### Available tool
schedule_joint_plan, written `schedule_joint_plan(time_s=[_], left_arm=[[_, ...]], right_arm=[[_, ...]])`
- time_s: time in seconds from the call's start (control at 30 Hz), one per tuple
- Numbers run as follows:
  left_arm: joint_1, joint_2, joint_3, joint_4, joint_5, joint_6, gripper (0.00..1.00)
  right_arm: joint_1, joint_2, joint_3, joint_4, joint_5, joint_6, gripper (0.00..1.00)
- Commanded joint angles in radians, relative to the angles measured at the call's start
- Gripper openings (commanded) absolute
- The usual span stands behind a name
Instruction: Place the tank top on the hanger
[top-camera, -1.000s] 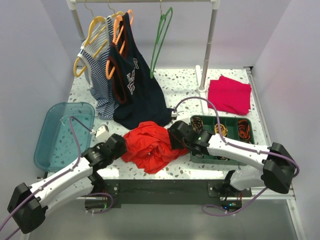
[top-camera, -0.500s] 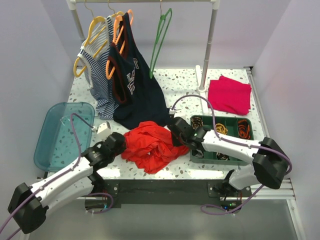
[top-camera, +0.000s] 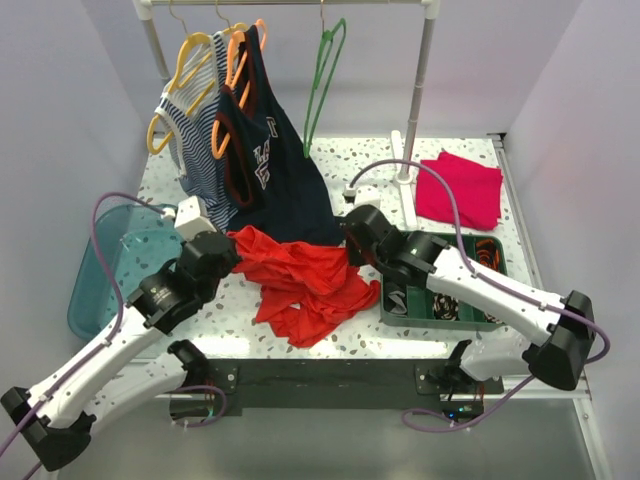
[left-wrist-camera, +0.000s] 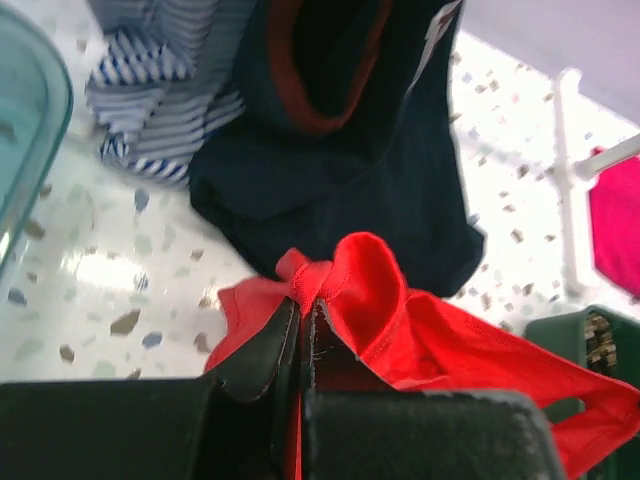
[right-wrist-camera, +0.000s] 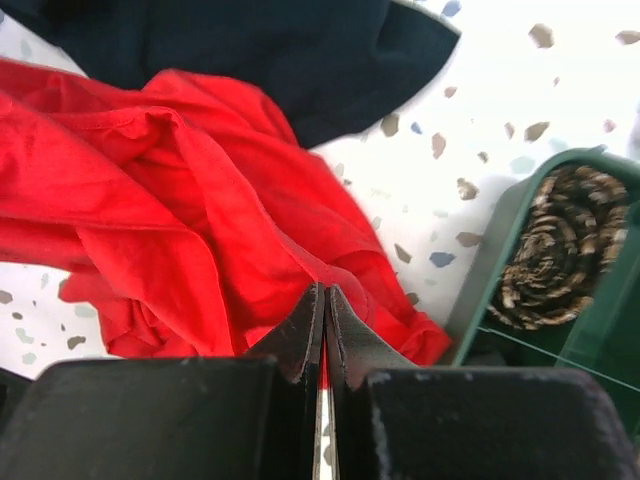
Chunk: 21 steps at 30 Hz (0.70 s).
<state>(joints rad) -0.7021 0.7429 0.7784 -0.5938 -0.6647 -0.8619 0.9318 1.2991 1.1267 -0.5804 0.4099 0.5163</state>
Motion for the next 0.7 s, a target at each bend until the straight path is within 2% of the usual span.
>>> schedule_joint_plan(time_s=[0.0, 0.03, 0.1, 0.13, 0.2, 0.23, 0.33, 0.43, 0.5, 0.57, 0.6, 0.63, 0.67], left_arm=[[0.004, 0.055, 0.257, 0.063, -0.065, 0.292, 0.00], [0.006, 0.071, 0.359, 0.086, -0.056, 0.341, 0.00], [0.006, 0.125, 0.461, 0.120, 0.008, 0.482, 0.00], [0.004, 0.153, 0.589, 0.089, 0.016, 0.506, 0.00], [0.004, 0.237, 0.721, 0.046, 0.034, 0.581, 0.00], [0.006, 0.263, 0.842, 0.001, 0.046, 0.604, 0.00], [0.004, 0.346, 1.020, -0.064, 0.076, 0.668, 0.03], [0.004, 0.386, 1.114, -0.110, 0.117, 0.704, 0.04], [0.006, 0.407, 1.118, -0.153, 0.141, 0.704, 0.03], [0.004, 0.402, 1.073, -0.170, 0.200, 0.699, 0.05], [0.006, 0.397, 1.000, -0.178, 0.223, 0.693, 0.06], [0.004, 0.389, 0.958, -0.182, 0.264, 0.684, 0.11], [0.006, 0.372, 0.913, -0.185, 0.287, 0.670, 0.13]], right_arm=[[-0.008, -0.024, 0.261, -0.102, 0.122, -0.100, 0.00], [-0.008, -0.017, 0.372, -0.119, 0.156, -0.117, 0.00], [-0.010, 0.005, 0.486, -0.165, 0.182, -0.166, 0.00], [-0.010, 0.028, 0.598, -0.177, 0.196, -0.182, 0.00], [-0.010, 0.058, 0.707, -0.217, 0.221, -0.222, 0.00], [-0.008, 0.087, 0.813, -0.228, 0.221, -0.234, 0.00], [-0.010, 0.136, 1.011, -0.263, 0.219, -0.277, 0.00], [-0.008, 0.206, 1.164, -0.318, 0.198, -0.294, 0.00], [-0.010, 0.218, 1.170, -0.323, 0.170, -0.289, 0.00], [-0.010, 0.169, 1.048, -0.293, 0.162, -0.262, 0.00], [-0.010, 0.146, 0.977, -0.271, 0.146, -0.251, 0.00], [-0.010, 0.114, 0.822, -0.225, 0.136, -0.219, 0.00], [-0.010, 0.088, 0.744, -0.204, 0.127, -0.202, 0.00]])
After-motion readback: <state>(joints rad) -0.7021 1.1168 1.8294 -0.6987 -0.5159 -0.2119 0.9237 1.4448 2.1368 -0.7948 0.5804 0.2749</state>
